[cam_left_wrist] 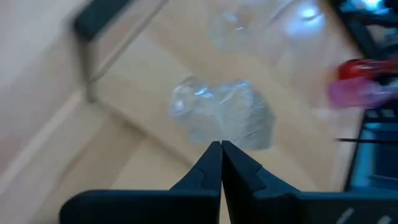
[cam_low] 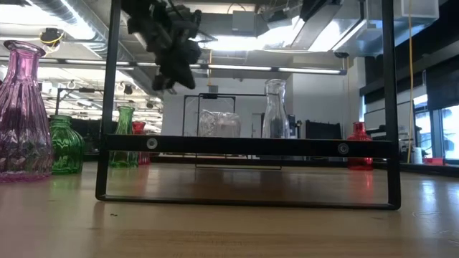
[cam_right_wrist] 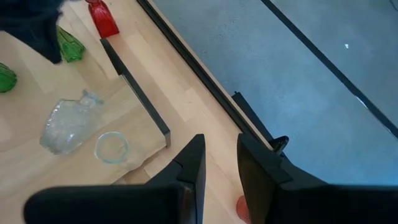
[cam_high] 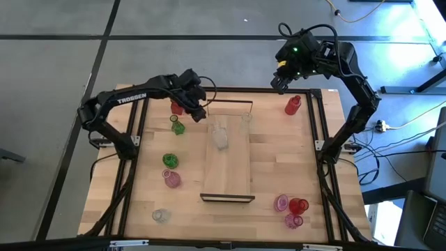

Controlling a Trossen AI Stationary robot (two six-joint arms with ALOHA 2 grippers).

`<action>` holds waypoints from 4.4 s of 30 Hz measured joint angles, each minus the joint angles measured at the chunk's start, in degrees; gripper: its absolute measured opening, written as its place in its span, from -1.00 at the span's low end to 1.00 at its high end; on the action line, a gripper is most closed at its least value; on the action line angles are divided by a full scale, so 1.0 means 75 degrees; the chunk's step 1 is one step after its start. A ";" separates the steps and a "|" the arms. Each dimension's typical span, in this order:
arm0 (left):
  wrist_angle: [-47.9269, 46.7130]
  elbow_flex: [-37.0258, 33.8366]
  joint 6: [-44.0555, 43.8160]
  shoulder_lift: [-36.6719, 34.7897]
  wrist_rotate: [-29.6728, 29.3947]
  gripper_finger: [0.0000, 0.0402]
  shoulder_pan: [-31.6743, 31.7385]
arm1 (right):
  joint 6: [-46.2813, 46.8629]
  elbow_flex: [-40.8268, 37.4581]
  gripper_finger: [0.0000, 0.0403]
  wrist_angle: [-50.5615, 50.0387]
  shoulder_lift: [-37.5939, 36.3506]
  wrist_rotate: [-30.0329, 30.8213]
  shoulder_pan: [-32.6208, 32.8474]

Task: Sort vases onto shelf
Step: Put the top transparent vase aligned with the other transparent vase on the shelf

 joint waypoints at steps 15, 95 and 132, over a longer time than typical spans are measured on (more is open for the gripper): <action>0.1766 -0.0562 -0.0205 0.0774 0.0617 -0.28 0.0154 | 0.0028 0.0000 -0.62 0.0000 0.0000 -0.0083 0.0000; 0.0787 -0.0586 -0.2642 0.0959 -0.1485 -0.31 -0.1262 | 0.0001 0.0000 -0.62 -0.0003 -0.0009 -0.0146 0.0000; 0.1592 -0.2127 -0.3538 0.0090 -0.0367 -0.31 -0.1152 | -0.0028 0.0000 -0.62 -0.0003 -0.0009 -0.0198 0.0000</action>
